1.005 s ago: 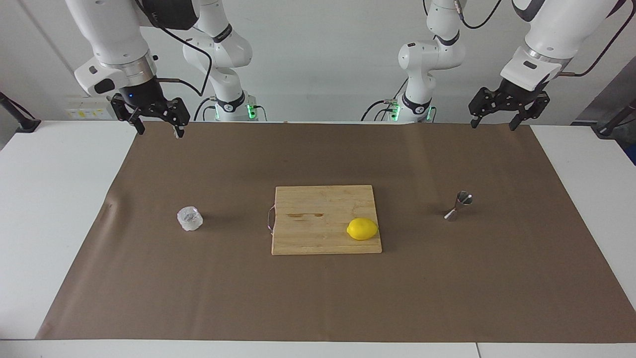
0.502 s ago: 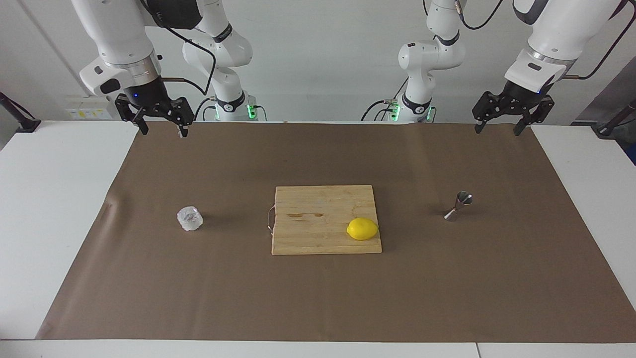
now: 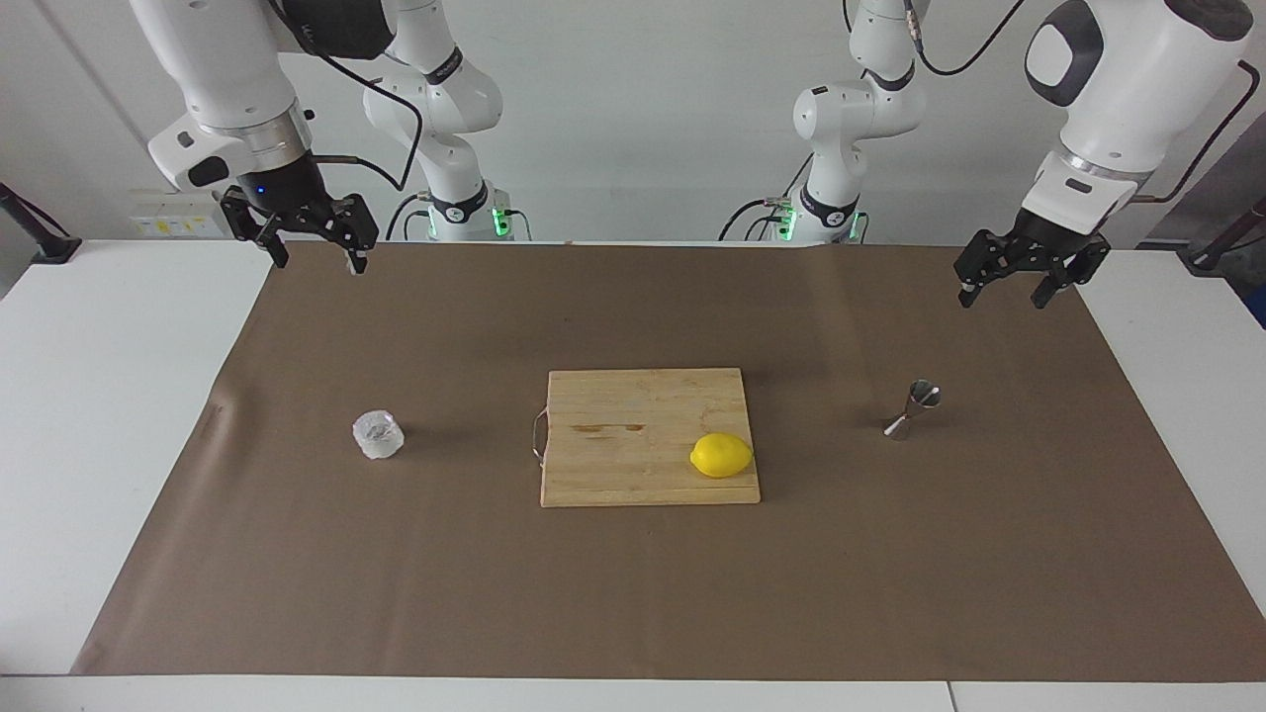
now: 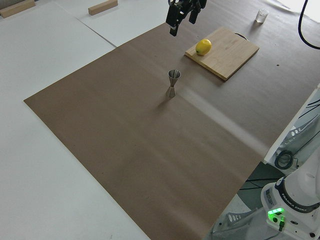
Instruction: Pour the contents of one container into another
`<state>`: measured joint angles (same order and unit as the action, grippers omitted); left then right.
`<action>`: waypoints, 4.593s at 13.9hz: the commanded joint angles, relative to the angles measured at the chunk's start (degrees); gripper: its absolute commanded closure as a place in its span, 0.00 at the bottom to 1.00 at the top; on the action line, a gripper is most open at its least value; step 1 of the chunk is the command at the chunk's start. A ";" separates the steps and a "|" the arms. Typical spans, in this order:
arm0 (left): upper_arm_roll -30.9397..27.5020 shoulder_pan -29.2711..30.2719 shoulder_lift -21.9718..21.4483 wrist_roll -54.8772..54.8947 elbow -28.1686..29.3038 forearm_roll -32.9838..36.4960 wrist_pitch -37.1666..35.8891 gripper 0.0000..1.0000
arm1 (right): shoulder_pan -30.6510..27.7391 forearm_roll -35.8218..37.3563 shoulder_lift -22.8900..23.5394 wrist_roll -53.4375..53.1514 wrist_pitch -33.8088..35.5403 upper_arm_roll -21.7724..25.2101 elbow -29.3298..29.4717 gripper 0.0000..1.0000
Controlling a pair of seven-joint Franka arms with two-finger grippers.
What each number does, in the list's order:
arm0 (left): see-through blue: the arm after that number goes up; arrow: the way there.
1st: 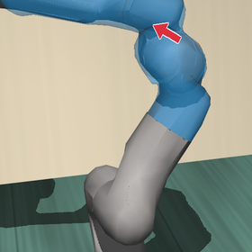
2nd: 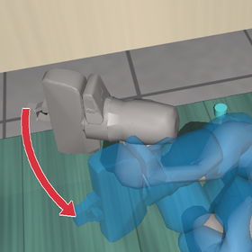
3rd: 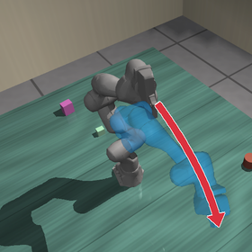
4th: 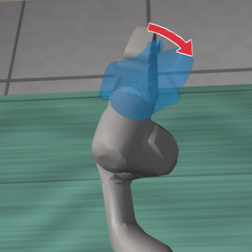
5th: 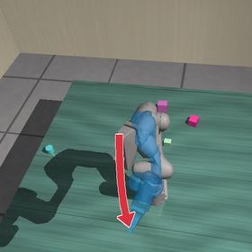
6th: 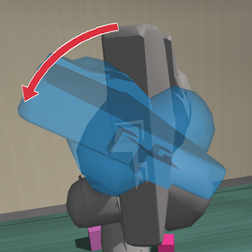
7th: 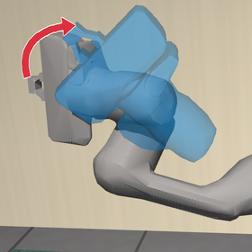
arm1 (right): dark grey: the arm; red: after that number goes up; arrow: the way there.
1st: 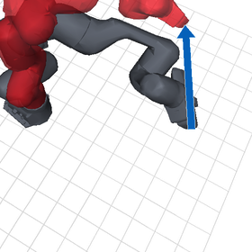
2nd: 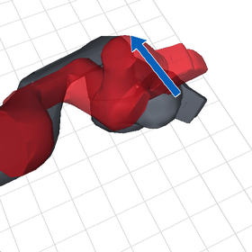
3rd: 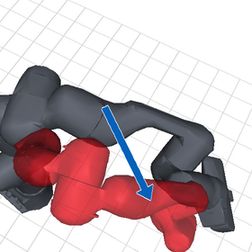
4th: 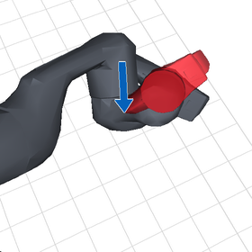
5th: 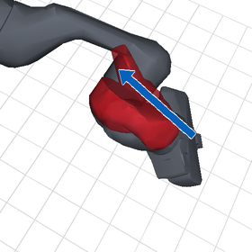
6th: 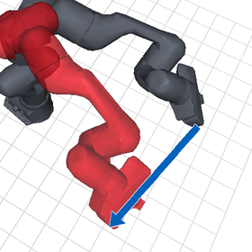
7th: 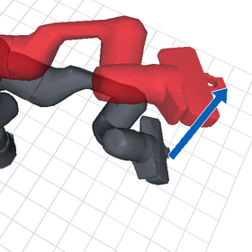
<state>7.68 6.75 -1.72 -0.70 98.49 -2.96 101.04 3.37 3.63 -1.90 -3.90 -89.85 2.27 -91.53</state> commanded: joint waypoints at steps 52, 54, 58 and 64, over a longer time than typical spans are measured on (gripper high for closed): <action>0.23 5.55 -1.36 -84.90 37.74 -59.09 40.11 0.19 | 0.14 -1.87 -2.49 0.82 0.64 0.37 -2.07 0.00; 0.23 5.64 -1.36 -84.91 37.74 -59.09 40.03 0.30 | 0.14 -1.87 -2.49 0.82 0.64 0.37 -2.07 0.00; 0.32 6.17 -1.53 -84.91 37.65 -59.09 39.50 0.94 | 0.14 -1.87 -2.49 0.82 0.64 0.37 -2.07 0.00; 0.32 6.25 -1.36 -84.99 36.25 -59.01 37.05 1.00 | 0.14 -1.87 -2.49 0.82 0.64 0.37 -2.07 0.00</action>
<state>8.16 13.10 -2.49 -85.31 135.17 -61.02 139.67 3.57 2.97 -3.17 -3.90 -88.16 2.27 -92.15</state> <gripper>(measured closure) 0.502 0.000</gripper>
